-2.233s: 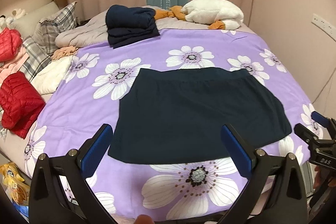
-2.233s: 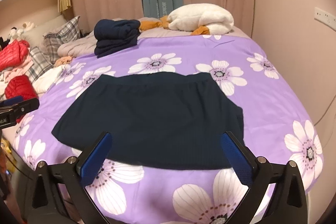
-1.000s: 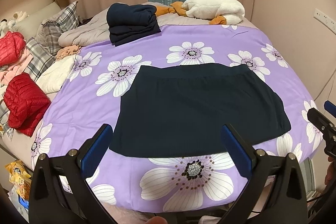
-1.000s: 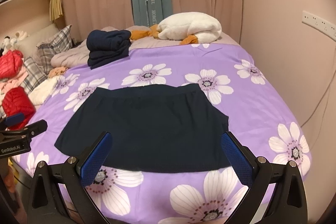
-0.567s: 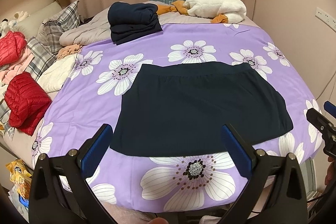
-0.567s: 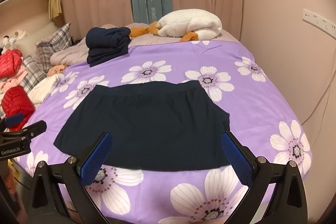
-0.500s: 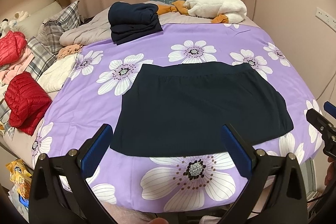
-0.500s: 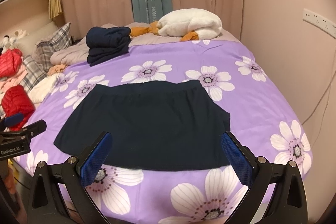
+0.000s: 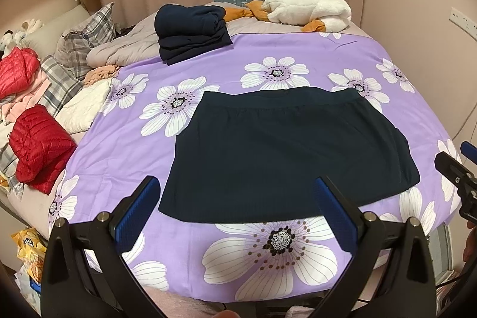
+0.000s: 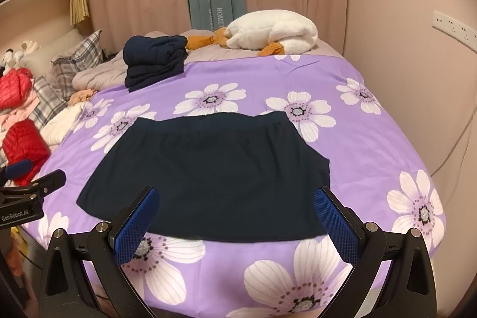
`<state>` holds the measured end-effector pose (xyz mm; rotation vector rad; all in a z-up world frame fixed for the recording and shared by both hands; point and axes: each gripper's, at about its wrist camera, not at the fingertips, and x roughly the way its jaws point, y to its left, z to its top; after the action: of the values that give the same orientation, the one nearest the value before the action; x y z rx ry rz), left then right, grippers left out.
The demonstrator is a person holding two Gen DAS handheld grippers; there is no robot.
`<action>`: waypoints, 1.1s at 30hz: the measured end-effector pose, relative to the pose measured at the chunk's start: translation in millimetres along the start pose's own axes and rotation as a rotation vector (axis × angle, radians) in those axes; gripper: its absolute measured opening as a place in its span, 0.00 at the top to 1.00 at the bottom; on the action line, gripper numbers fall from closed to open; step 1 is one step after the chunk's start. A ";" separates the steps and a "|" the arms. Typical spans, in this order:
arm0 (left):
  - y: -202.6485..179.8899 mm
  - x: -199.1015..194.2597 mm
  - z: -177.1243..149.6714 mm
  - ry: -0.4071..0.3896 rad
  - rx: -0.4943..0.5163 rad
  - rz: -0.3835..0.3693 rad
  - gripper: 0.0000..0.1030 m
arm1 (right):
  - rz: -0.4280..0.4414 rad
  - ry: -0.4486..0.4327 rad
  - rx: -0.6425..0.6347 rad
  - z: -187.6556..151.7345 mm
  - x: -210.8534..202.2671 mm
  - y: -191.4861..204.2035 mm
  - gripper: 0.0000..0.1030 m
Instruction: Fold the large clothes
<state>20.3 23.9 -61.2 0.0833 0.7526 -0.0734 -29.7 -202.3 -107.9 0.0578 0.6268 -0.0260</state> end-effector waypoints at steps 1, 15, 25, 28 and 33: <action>-0.4 -0.1 -0.1 0.000 0.002 -0.001 0.00 | 0.001 0.001 0.000 0.0 0.2 -0.4 0.01; -4.2 -0.1 -0.2 0.005 0.012 -0.010 0.00 | -0.001 0.009 0.002 0.9 1.2 -1.2 0.01; -4.0 2.9 -1.4 0.012 0.008 -0.017 0.00 | -0.002 0.015 0.005 -0.4 2.8 -0.4 0.01; -3.9 2.7 -2.0 0.014 0.008 -0.015 0.00 | -0.002 0.016 0.004 -0.4 3.1 -0.2 0.01; -3.8 2.8 -2.0 0.014 0.009 -0.015 0.00 | -0.001 0.012 0.003 -0.9 3.6 0.1 0.01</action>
<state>20.7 20.3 -64.8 0.0865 0.7672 -0.0900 -27.3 -202.2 -110.7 0.0606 0.6390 -0.0279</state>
